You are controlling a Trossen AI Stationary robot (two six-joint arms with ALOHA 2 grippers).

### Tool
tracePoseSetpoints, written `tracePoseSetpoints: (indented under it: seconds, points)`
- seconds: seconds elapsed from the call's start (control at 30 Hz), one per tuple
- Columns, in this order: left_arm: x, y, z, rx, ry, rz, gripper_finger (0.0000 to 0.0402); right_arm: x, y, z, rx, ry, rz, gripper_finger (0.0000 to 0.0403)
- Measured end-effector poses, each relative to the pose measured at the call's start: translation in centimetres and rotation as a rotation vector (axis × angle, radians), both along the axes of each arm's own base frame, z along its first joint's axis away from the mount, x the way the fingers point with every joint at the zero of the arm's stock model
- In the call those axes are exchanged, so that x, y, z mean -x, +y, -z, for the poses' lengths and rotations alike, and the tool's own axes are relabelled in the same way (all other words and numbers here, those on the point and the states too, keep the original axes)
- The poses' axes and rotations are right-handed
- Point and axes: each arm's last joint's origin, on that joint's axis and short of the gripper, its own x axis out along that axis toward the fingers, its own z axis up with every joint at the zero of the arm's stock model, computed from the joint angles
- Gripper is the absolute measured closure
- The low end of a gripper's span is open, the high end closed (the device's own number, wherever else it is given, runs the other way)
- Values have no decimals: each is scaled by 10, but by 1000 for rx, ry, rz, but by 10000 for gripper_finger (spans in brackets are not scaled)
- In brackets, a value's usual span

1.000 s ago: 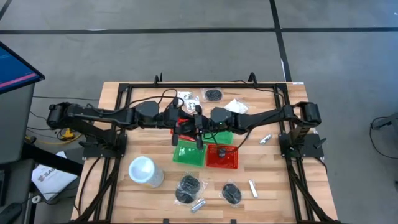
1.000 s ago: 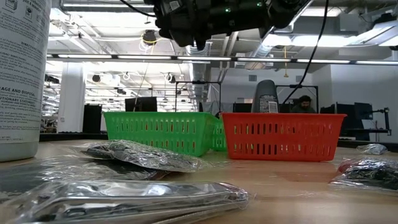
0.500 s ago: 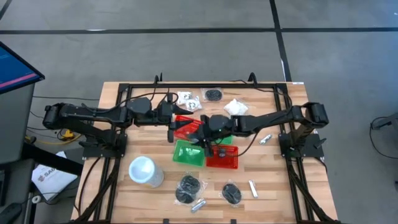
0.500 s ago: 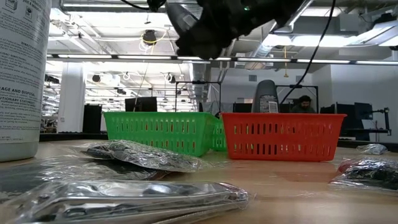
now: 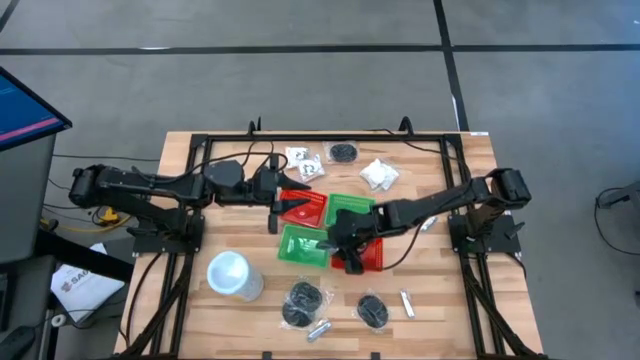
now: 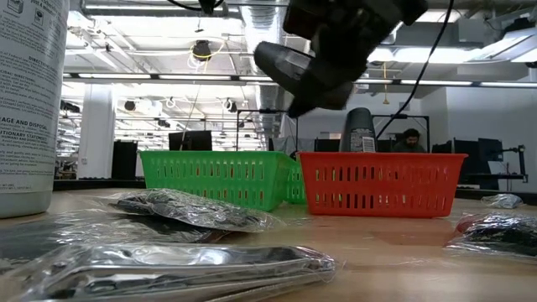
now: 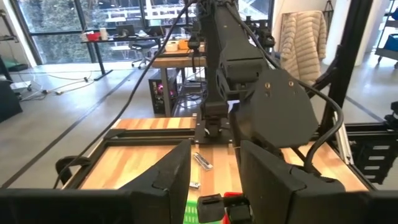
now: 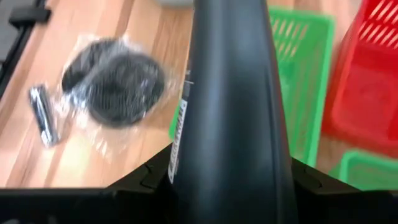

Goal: Pick & Place Travel size toiletries
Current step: Put the black deodorant into the bottom right red bin

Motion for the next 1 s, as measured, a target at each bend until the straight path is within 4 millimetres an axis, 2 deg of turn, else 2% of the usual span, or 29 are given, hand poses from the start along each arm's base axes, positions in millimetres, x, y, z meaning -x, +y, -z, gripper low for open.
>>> tracePoseSetpoints:
  seconds: [0.5, 1.0]
  points:
    - [0, -10, 0, 0, 2, 38, 271, 26, 30, 12, -23, 245, 24, 236]
    - [0, -11, 1, 45, 3, 37, 271, 30, 25, 14, 50, 289, 101, 236]
